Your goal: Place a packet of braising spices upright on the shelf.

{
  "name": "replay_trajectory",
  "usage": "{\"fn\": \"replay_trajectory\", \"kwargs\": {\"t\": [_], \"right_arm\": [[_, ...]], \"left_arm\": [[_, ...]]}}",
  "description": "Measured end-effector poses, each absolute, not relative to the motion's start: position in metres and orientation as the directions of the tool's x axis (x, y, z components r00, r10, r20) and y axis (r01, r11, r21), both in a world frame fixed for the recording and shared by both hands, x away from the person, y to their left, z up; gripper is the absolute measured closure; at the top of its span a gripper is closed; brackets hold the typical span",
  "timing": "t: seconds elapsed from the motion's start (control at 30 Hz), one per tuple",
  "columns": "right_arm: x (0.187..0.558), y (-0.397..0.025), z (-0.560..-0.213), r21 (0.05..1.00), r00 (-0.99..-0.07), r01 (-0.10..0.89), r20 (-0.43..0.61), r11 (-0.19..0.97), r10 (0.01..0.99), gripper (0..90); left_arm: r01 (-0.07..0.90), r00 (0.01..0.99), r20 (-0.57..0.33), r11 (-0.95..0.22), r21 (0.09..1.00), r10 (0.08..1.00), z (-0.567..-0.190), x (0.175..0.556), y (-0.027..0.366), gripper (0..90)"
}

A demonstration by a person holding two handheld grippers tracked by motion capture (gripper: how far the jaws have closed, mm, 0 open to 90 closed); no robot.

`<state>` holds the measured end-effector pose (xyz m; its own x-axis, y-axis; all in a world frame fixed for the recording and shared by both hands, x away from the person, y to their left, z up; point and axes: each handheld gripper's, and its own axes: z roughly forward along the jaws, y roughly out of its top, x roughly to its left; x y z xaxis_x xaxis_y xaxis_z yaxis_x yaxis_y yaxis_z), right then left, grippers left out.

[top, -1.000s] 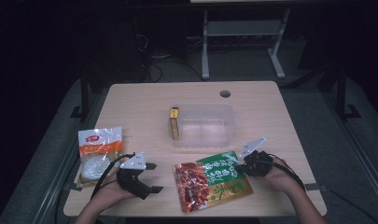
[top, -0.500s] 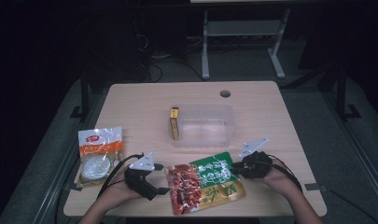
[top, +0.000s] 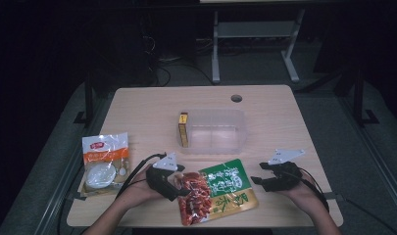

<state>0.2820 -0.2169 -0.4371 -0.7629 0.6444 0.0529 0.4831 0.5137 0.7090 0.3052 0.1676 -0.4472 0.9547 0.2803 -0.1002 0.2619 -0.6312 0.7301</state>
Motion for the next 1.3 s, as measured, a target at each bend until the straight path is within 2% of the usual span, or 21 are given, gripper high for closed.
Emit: {"fn": "replay_trajectory", "kwargs": {"t": [0.23,0.53,1.3], "right_arm": [[0.284,-0.223,-0.439,0.73,-0.725,0.495,0.05,0.47,0.686,33.2],[0.286,-0.23,-0.441,0.743,-0.725,0.481,0.038,0.465,0.688,32.1],[0.288,-0.233,-0.442,0.737,-0.727,0.475,0.021,0.481,0.687,32.0]], "left_arm": [[0.249,0.961,-0.1,-0.651,0.717,0.258,-0.451,0.318,0.151,12.1],[0.247,0.963,-0.096,-0.687,0.683,0.25,-0.462,0.314,0.14,11.8],[0.244,0.964,-0.093,-0.695,0.676,0.247,-0.47,0.318,0.138,11.0]]}}
